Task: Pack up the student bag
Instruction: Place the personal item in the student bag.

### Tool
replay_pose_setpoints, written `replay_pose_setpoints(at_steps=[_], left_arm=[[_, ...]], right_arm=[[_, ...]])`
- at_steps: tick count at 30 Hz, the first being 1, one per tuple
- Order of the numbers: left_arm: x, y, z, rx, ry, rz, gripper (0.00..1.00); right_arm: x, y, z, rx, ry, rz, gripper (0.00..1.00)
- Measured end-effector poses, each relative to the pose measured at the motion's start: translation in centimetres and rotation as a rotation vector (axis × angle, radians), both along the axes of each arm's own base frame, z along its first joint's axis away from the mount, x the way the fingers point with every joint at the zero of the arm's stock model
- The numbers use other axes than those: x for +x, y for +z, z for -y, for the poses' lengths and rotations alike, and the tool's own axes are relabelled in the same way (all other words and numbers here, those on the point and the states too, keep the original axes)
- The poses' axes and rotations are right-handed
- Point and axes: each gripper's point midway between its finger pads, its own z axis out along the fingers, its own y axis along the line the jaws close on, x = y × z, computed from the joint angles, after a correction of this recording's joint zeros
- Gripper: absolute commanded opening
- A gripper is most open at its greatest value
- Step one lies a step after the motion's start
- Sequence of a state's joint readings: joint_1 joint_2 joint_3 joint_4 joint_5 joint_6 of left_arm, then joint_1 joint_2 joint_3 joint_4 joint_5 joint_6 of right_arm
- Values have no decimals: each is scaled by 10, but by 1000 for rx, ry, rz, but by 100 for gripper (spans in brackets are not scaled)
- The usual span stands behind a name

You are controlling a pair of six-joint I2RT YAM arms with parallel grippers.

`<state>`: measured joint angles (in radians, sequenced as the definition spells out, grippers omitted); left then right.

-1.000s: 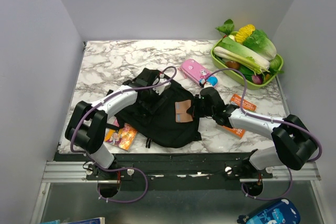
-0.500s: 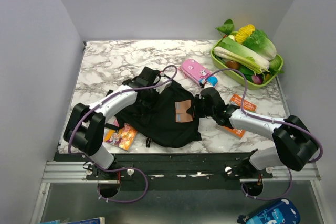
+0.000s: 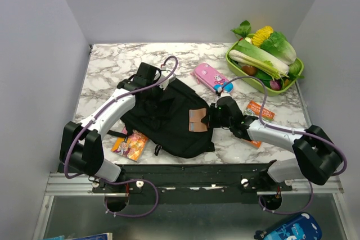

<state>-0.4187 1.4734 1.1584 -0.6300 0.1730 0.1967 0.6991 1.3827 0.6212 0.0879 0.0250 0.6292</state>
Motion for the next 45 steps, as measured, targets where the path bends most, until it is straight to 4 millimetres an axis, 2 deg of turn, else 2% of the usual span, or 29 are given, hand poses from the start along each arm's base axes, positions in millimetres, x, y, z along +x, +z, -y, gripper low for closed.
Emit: replay_pose_setpoints(at_steps=[6,9,12,14,16,19,21,24,28,32,39,45], left_arm=[[-4,0,4,-36,-12,-22,0],[-7,4,7,-62,-16,-31,0],[-10,14,11,-93,-22,-30,0],[-11,20,13,-109,-25,-27,0],[-13,24,14,-119,-27,-25,0],[-16,26,14,-127,-30,-30,0],[-17,27,15,-131,-32,-30,0],[-18,28,15,-134,-31,-31,0],[-18,28,15,-134,-31,-33,0],[-19,28,15,-137,-34,-35,0],[-21,27,16,-142,-39,-44,0],[-25,27,19,-155,-63,-57,0]], right_arm=[[-2,7,2,9,8,24,1],[1,24,-3,25,30,49,1],[13,61,-21,93,62,108,1],[22,94,-37,160,94,163,1],[27,120,-51,219,126,206,1],[32,140,-72,281,174,236,1],[32,134,-85,292,202,213,1],[25,104,-97,271,228,131,1],[16,71,-103,246,239,40,1],[11,53,-106,244,242,-16,1],[11,30,-121,214,266,-106,1],[19,37,-137,219,296,-137,1]])
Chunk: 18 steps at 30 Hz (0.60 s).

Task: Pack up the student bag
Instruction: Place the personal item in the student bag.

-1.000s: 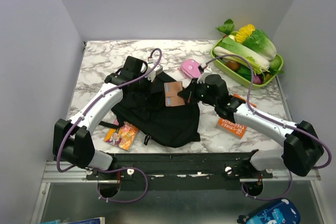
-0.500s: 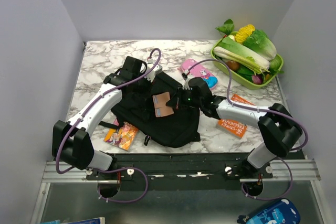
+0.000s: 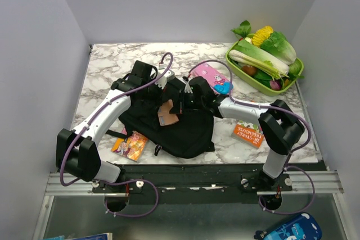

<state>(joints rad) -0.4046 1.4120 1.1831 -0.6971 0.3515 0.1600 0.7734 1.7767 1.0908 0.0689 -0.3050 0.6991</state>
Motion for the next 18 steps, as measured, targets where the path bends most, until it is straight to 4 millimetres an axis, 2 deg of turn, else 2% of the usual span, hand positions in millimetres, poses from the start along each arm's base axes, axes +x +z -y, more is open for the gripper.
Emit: replay_pose_setpoints(at_steps=[6,9,13,18], left_arm=[[-3,-6,-2,7,-14,-14,0],[-5,-9,-3,12,-14,-23,0],[-6,-10,-4,16,-14,-31,0],[-9,-11,-2,10,-23,-42,0]], right_arm=[[9,5,-25,6,50,-38,1],[7,2,-30,-3,67,-64,1],[4,-2,-29,-3,68,-79,1],[-13,-13,-14,-5,43,-110,1]])
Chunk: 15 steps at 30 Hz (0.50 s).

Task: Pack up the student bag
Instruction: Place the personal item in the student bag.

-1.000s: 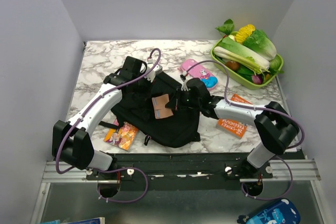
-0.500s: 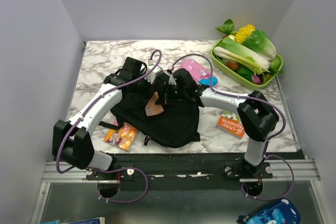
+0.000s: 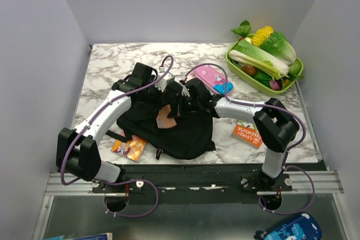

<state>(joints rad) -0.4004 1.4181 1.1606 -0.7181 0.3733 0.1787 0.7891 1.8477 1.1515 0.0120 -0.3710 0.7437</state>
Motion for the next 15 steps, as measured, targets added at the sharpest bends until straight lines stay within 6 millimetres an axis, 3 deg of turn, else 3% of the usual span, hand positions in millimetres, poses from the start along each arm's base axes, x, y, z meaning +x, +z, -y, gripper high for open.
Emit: replay_pose_setpoints(at_steps=[10,15], left_arm=[[-2,-2,0,0,-3,-11,0],[-3,-3,-1,2,-1,-15,0]], right_arm=[[4,13,-14,7,20,17,1],[5,10,-19,5,31,5,4]])
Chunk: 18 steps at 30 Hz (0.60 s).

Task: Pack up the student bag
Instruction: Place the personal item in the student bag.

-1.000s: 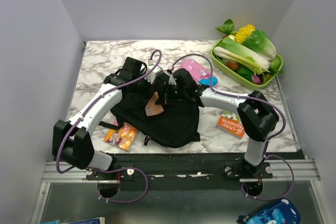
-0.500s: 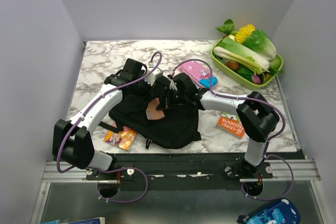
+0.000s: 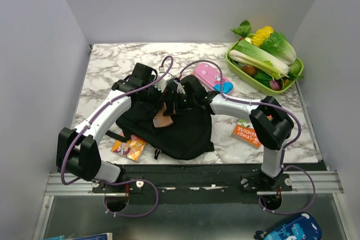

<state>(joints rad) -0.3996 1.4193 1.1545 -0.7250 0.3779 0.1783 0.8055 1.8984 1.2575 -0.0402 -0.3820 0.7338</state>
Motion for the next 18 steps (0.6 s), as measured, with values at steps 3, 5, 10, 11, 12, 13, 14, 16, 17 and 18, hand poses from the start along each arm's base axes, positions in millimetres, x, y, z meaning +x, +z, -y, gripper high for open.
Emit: replay_pose_setpoints(at_steps=[3,5,10,11,12,13,14,16,17,18], left_arm=[[0,0,0,0,-1,-1,0],[-1,0,0,2,-1,-4,0],[-1,0,-2,7,6,-2,0],[-1,1,-2,5,8,0,0],[-1,2,-2,4,9,4,0],[-1,3,-2,1,9,7,0],[-1,4,-2,0,9,8,0],[-3,4,-1,-3,2,2,0],[-4,4,-1,-2,-1,0,0],[-5,4,-1,-3,-6,-4,0]], right_arm=[[0,-1,0,0,0,-2,12],[0,-2,-1,-3,0,-3,11],[1,-4,-2,-4,-1,-7,10],[0,-5,-1,-3,-5,-7,10],[-1,-7,2,-3,-11,-9,10],[-4,-9,4,-4,-16,-13,10],[-5,-10,6,-3,-20,-15,9],[-6,-10,7,4,-23,-14,10],[-6,-9,6,7,-23,-11,10],[-6,-9,5,8,-23,-9,10]])
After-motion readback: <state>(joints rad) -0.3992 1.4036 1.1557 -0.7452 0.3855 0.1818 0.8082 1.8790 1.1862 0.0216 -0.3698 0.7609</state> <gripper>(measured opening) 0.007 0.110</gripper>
